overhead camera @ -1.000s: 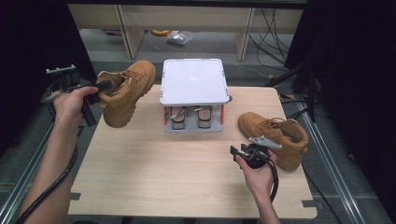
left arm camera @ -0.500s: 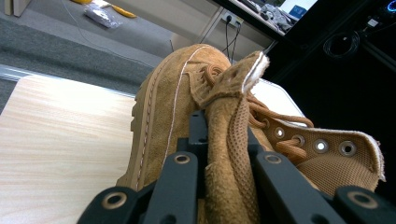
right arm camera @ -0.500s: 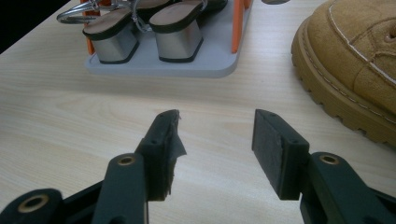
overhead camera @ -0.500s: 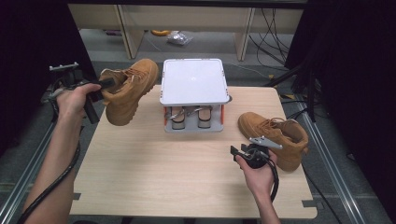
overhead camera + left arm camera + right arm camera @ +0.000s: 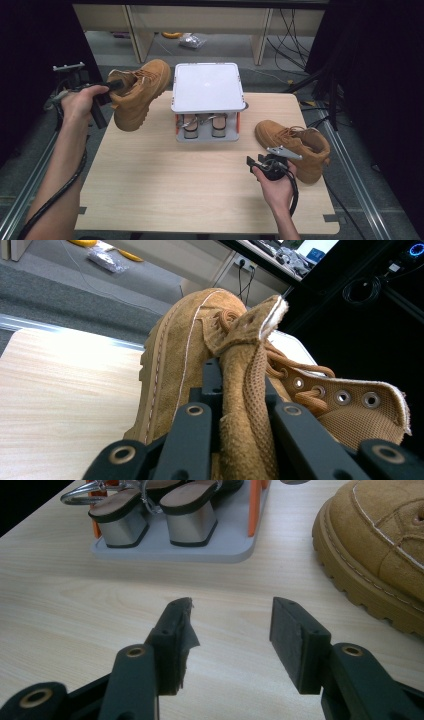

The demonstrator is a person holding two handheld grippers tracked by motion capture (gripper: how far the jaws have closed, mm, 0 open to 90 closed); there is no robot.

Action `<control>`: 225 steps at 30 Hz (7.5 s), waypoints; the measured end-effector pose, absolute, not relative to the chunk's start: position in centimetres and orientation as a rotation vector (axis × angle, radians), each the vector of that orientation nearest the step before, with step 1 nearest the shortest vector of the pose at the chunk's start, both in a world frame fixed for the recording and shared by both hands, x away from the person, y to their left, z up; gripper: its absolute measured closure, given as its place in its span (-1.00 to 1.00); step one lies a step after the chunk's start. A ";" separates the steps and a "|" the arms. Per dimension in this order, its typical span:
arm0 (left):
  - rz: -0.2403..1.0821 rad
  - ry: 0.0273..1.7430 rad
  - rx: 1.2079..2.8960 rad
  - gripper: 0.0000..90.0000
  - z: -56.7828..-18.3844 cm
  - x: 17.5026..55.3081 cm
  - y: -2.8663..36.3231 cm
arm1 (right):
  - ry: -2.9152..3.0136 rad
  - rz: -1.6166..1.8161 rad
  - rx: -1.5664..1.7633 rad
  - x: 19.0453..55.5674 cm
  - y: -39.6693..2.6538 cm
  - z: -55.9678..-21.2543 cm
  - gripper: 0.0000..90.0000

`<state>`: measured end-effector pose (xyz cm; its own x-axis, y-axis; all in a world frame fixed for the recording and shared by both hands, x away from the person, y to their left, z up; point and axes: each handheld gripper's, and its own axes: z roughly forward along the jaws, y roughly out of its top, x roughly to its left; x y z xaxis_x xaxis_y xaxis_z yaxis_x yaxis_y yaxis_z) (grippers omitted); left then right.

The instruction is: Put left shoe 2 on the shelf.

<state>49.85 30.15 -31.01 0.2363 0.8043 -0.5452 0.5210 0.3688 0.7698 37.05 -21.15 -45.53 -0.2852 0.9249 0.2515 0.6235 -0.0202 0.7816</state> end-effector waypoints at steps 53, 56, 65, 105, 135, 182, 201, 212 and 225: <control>0.245 1.398 1.278 0.82 -28.4 52.7 26.4 | 1.937 1.190 1.583 37.2 -21.6 -45.5 0.16; 0.239 1.407 1.279 0.82 -28.2 52.9 26.1 | 1.921 1.211 1.597 37.2 -21.4 -45.6 0.16; 0.228 1.407 1.286 0.82 -28.1 53.6 25.0 | 1.921 1.219 1.597 37.2 -21.4 -45.6 0.16; 0.193 1.405 1.318 0.80 -27.7 55.9 18.6 | 1.922 1.212 1.615 37.1 -21.5 -46.0 0.18; 0.308 1.325 1.378 0.20 -28.0 57.0 18.6 | 1.938 1.192 1.628 37.1 -21.3 -46.2 0.15; 0.382 1.249 1.516 0.99 -35.4 50.2 23.6 | 2.081 1.287 1.356 40.8 -14.2 -41.2 1.00; 0.401 1.227 1.544 0.99 -36.2 50.7 22.6 | 2.089 1.428 1.222 46.6 -5.1 -36.7 1.00; 0.400 1.228 1.550 0.99 -36.1 50.7 22.5 | 2.111 1.404 1.210 48.8 -1.5 -36.3 1.00; 0.381 1.199 1.585 0.99 -35.8 50.7 21.0 | 2.075 1.365 1.235 49.0 -2.2 -36.0 1.00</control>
